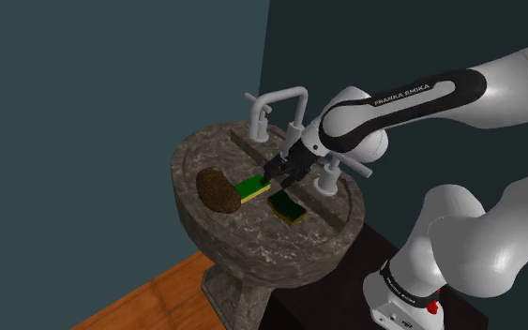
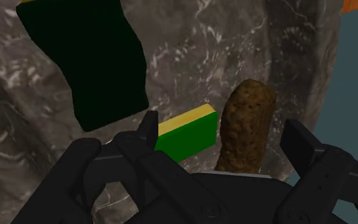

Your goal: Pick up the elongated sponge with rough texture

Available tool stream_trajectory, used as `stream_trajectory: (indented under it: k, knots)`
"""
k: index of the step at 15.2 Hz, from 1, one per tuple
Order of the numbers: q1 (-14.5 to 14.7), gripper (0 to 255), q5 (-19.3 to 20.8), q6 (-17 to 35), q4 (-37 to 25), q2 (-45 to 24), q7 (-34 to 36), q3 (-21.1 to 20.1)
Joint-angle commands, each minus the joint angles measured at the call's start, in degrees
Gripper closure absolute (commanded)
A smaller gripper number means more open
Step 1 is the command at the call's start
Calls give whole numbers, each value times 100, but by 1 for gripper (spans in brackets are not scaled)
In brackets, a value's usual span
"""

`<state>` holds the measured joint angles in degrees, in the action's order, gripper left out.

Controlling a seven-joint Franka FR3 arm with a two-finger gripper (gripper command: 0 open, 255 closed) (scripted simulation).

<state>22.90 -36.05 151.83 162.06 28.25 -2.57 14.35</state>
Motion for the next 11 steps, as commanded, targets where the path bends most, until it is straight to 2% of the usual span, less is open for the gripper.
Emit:
stream_trajectory:
  k: [1,2,4,5,6,8,11]
  knots:
    - [796,0,-1097,576,-165,-437,-632,436]
    - [1279,0,-1777,802,-287,-660,-1115,748]
    - [2230,0,-3378,1037,-650,-1126,-2326,1403]
    - [2573,0,-4224,1009,-871,-1383,-2979,1648]
    - [2793,0,-5009,895,-1091,-1653,-3575,1811]
    - [2952,0,-6248,539,-1467,-2168,-4453,1927]
    - [2887,0,-6654,344,-1512,-2454,-4843,1910]
